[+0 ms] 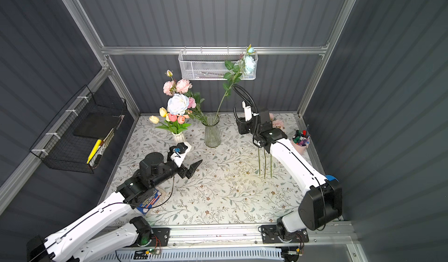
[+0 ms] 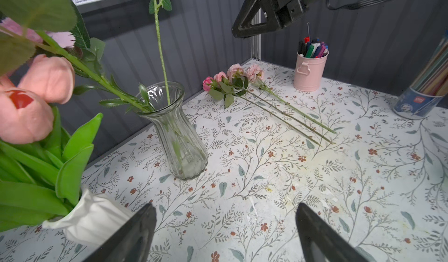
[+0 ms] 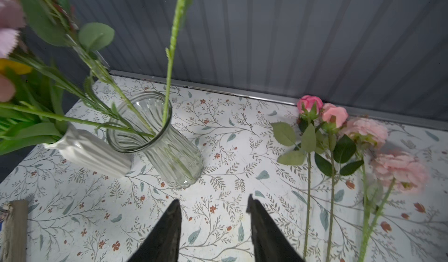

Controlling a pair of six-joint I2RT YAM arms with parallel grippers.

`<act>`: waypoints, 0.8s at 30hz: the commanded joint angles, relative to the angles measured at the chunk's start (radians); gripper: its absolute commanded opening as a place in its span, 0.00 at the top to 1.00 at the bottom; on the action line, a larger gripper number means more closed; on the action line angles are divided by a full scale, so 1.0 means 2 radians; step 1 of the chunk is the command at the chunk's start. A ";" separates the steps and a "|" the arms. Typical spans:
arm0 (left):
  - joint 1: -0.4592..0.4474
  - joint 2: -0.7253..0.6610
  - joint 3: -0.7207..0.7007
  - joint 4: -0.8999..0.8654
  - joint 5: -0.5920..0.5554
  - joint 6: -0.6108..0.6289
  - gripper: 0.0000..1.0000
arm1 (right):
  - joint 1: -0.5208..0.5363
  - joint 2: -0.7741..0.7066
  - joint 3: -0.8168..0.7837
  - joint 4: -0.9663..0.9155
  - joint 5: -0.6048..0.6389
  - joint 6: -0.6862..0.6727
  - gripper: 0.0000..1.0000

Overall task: Pick out pink flowers from the vase
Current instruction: Pick up the flower from the vase.

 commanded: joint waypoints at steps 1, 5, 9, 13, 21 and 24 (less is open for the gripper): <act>-0.002 -0.018 -0.001 -0.008 0.020 -0.022 0.08 | 0.000 -0.010 0.011 0.028 -0.043 -0.017 0.53; -0.002 -0.014 -0.002 -0.004 0.028 -0.026 0.08 | 0.001 -0.006 0.022 0.028 -0.053 -0.011 0.54; -0.002 -0.007 -0.007 0.001 0.047 -0.032 0.08 | 0.001 -0.002 0.027 0.026 -0.056 -0.009 0.54; -0.002 -0.007 -0.008 0.002 0.051 -0.031 0.08 | 0.000 -0.003 0.028 0.026 -0.059 -0.012 0.54; -0.002 -0.012 -0.012 0.009 0.058 -0.033 0.07 | 0.001 0.000 0.041 0.020 -0.066 -0.024 0.55; -0.002 -0.012 -0.011 0.008 0.060 -0.033 0.07 | 0.001 0.004 0.045 0.020 -0.073 -0.023 0.55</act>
